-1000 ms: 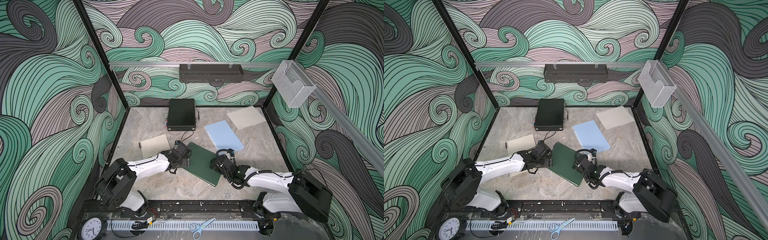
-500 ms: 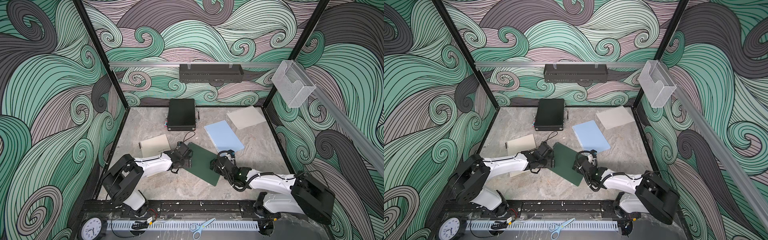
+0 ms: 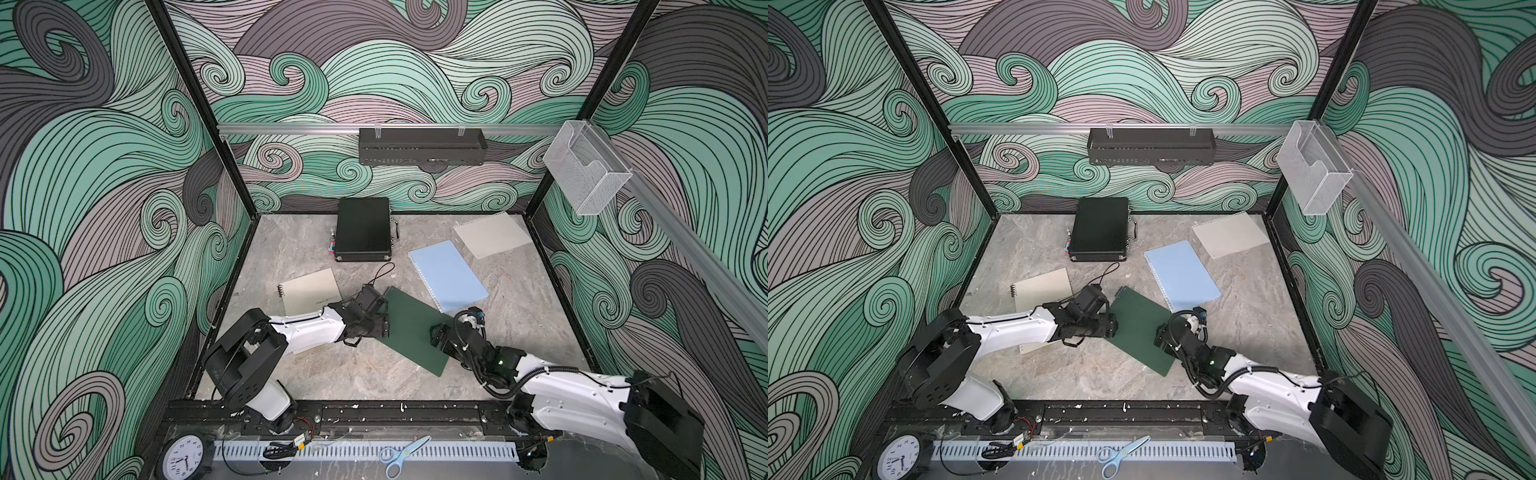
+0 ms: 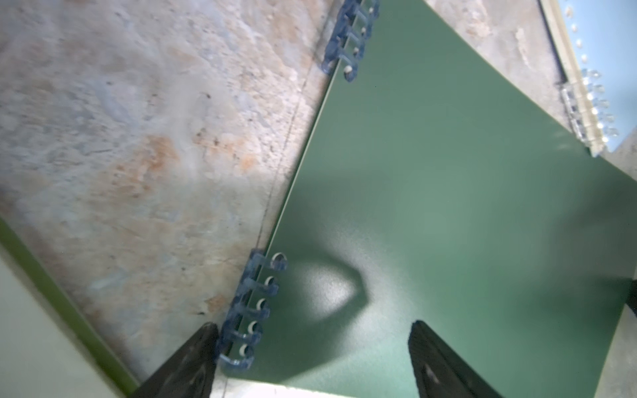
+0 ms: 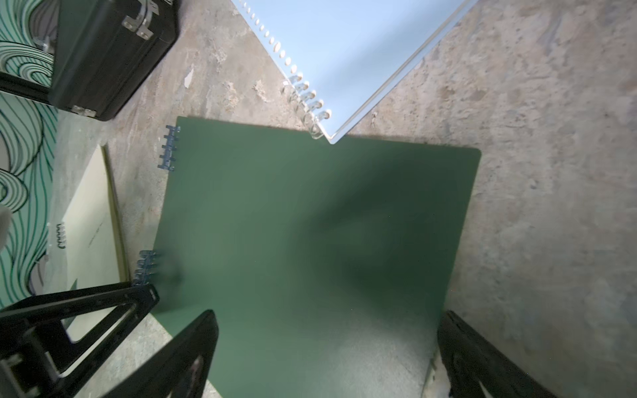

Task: Tear off pages from different notebooks
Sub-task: Open the notebook at the center of the board.

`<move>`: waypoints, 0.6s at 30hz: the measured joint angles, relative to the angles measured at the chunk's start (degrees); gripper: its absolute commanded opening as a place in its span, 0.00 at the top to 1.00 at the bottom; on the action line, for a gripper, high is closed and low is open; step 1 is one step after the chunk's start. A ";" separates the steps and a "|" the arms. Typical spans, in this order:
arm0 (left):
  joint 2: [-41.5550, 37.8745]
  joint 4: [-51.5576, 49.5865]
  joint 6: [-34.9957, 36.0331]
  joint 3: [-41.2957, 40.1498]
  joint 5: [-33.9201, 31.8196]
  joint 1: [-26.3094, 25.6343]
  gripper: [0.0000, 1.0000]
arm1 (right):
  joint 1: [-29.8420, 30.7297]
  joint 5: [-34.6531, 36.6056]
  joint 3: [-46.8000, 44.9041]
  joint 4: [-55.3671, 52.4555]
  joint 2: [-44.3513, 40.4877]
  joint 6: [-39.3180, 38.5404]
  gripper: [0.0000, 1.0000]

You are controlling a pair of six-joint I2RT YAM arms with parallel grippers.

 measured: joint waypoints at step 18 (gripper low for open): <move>0.04 0.15 -0.24 1.38 -0.59 -0.79 0.16 | -2.64 -3.17 -4.59 3.32 -7.48 -1.68 0.04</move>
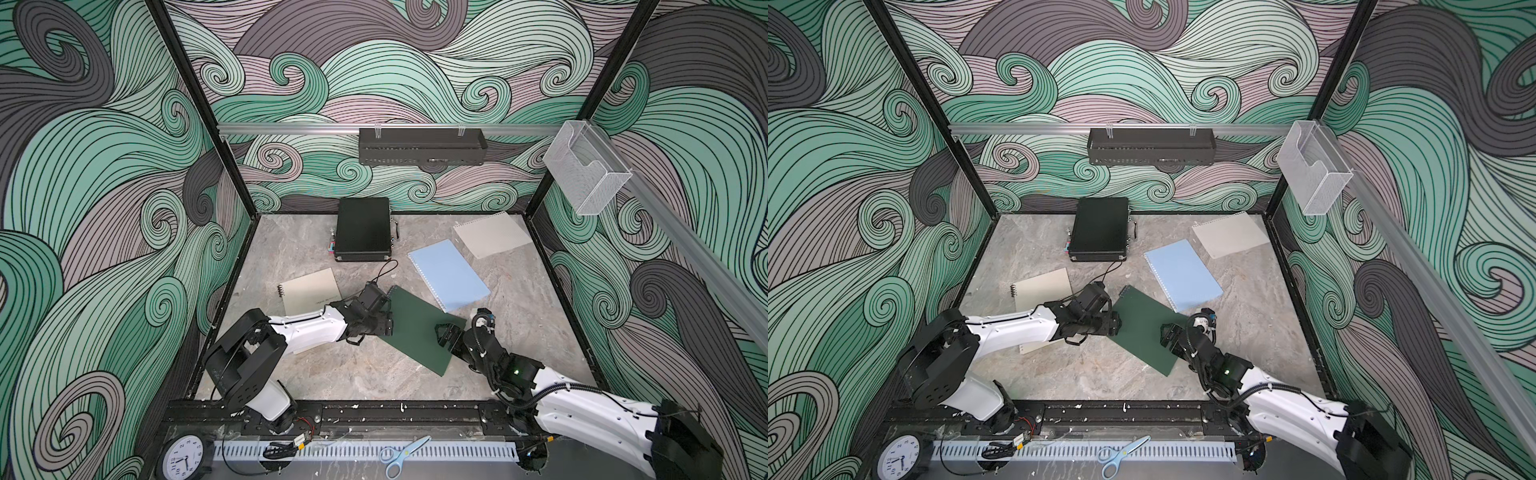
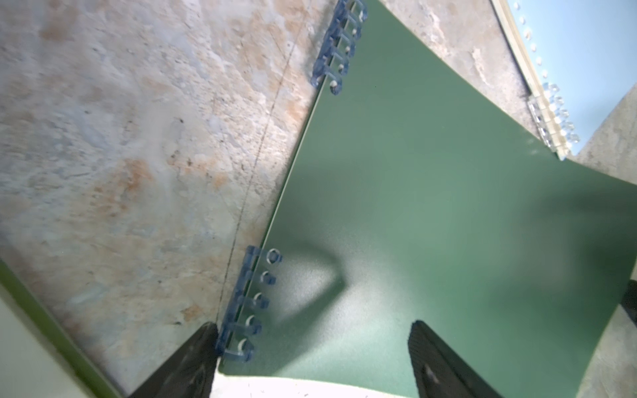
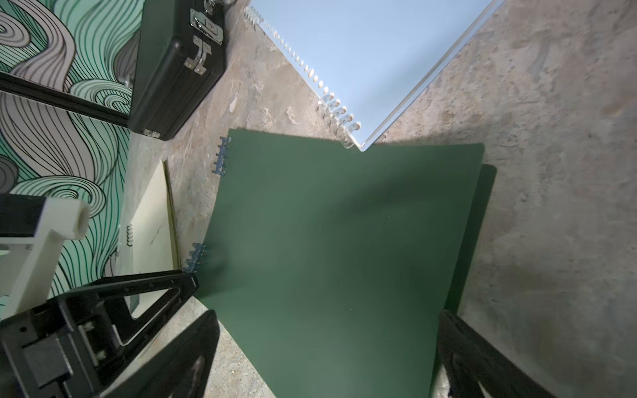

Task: Tear off pages from different notebooks
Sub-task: Open the notebook at the center of the board.

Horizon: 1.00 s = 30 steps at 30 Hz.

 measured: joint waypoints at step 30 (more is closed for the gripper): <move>-7.67 -5.14 -1.66 0.04 -4.09 -0.92 0.16 | -0.13 -3.13 8.22 6.34 10.86 -2.03 0.96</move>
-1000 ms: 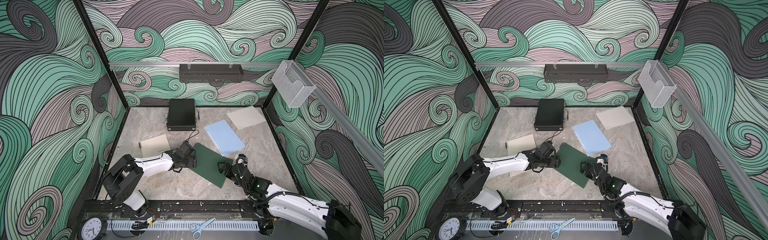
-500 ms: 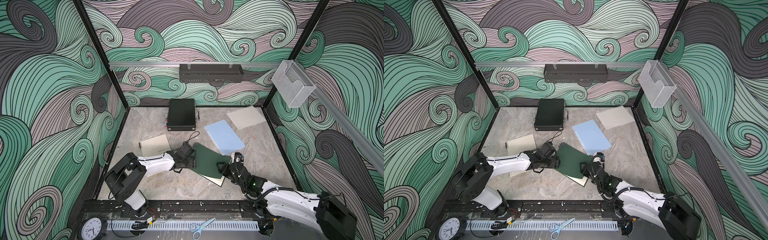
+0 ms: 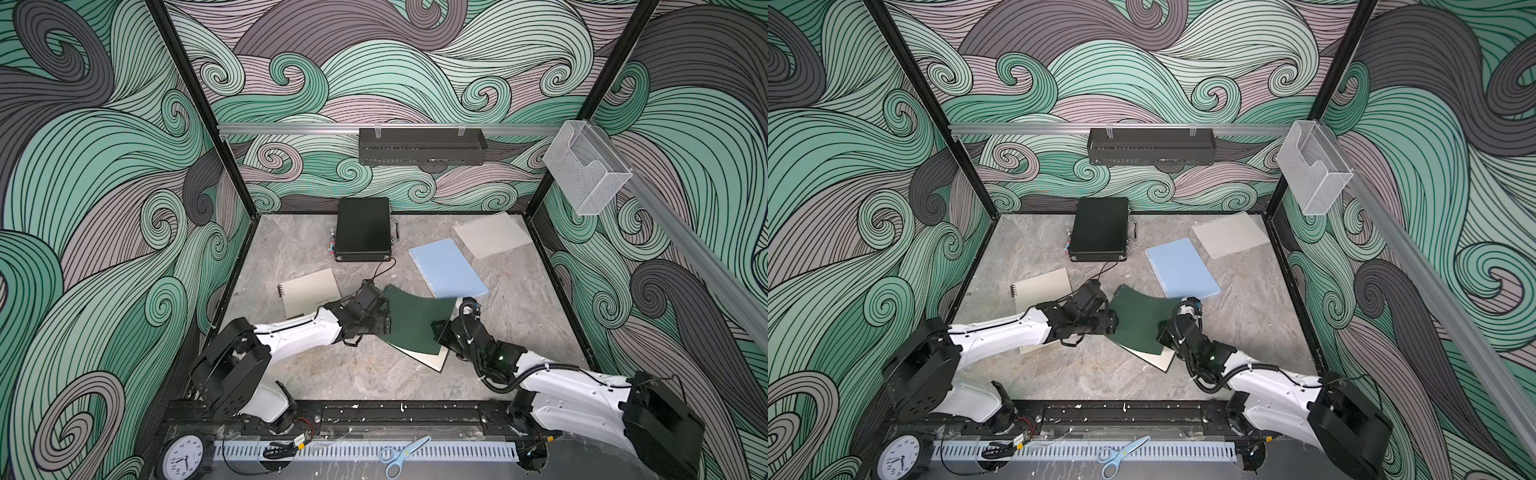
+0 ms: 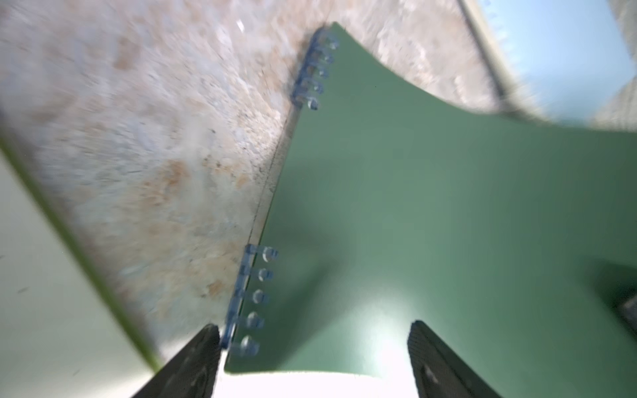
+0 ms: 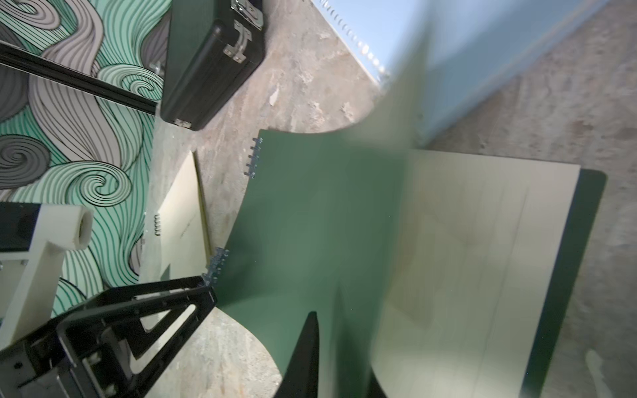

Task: Tear off pages from different notebooks
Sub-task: Open the notebook at the center of the board.

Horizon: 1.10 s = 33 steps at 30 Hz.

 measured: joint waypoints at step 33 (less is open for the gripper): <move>-25.24 -2.25 6.14 0.09 -3.08 -1.22 0.21 | 1.75 3.50 23.98 -14.78 16.26 3.85 1.00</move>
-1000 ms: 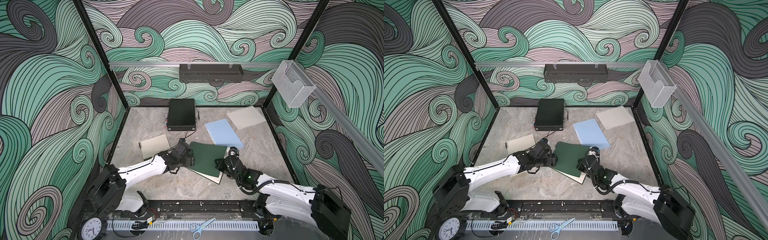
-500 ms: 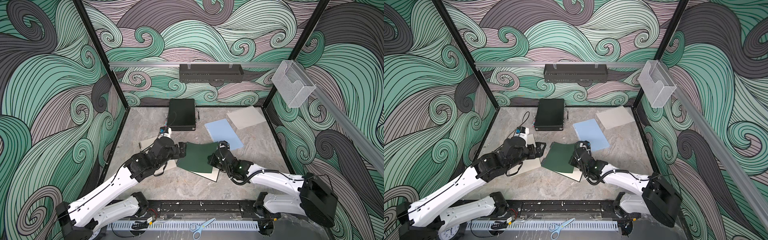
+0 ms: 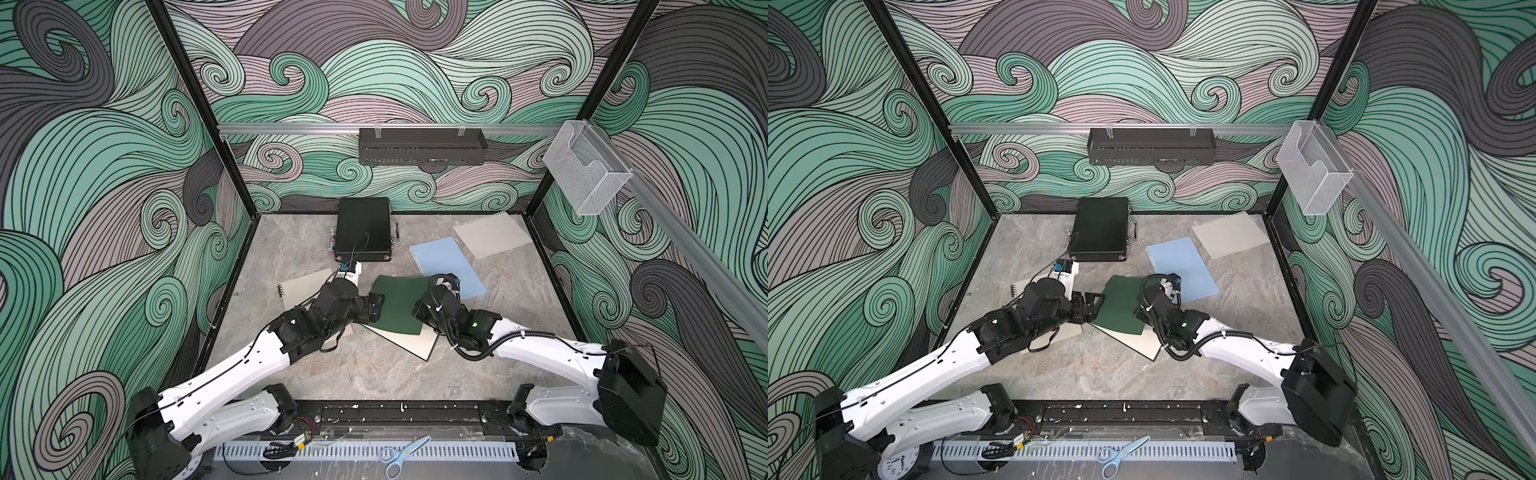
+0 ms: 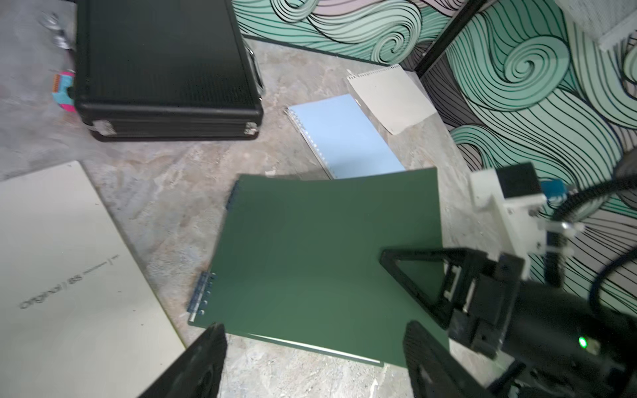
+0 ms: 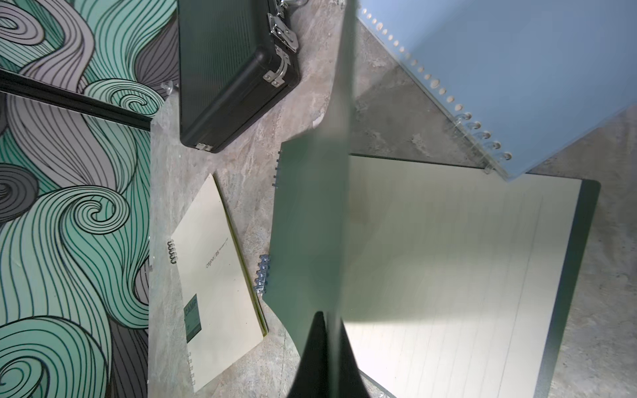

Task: Tear off pages from different notebooks
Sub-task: Open the notebook at the center of the board.

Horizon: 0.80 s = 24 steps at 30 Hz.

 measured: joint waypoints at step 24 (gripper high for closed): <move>3.65 10.58 0.52 -6.19 10.75 -3.06 0.19 | -5.68 -9.60 4.94 8.87 7.23 0.24 0.60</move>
